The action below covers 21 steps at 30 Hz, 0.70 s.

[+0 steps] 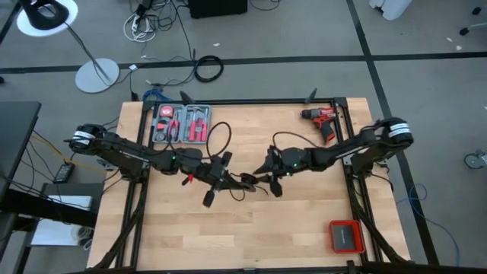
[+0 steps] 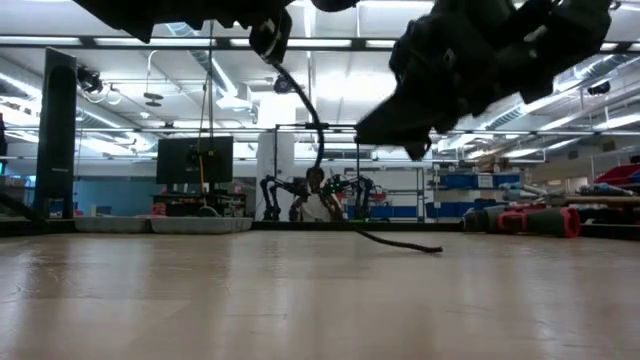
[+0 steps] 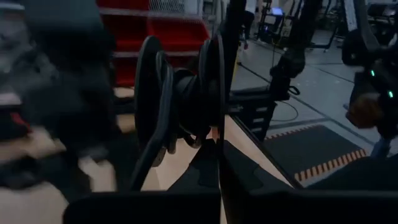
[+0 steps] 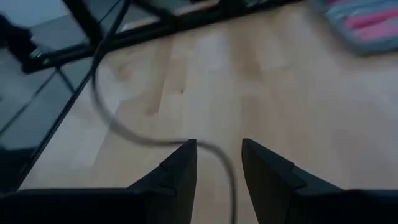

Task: Coil cords
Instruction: Uncoil the black wire from the black spool

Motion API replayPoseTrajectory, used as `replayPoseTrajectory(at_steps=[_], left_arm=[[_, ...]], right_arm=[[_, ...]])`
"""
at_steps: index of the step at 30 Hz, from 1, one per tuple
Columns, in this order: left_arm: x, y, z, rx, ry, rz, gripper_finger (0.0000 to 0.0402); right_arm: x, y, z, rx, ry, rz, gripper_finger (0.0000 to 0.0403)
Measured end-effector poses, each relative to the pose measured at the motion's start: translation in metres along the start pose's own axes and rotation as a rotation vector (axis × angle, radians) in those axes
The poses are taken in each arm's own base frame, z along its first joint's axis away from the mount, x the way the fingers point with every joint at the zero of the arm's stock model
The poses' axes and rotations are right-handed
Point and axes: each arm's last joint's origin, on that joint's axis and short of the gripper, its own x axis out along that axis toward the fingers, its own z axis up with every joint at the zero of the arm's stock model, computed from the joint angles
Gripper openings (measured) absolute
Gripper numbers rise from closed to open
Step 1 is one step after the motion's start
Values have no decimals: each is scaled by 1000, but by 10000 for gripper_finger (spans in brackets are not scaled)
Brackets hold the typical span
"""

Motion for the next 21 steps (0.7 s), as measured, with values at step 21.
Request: replayPoseTrajectory(at_steps=[21], left_arm=[[-2,8,4,20,-35,67,0]], right_arm=[[27,10,-21,-202,-75,26,128]])
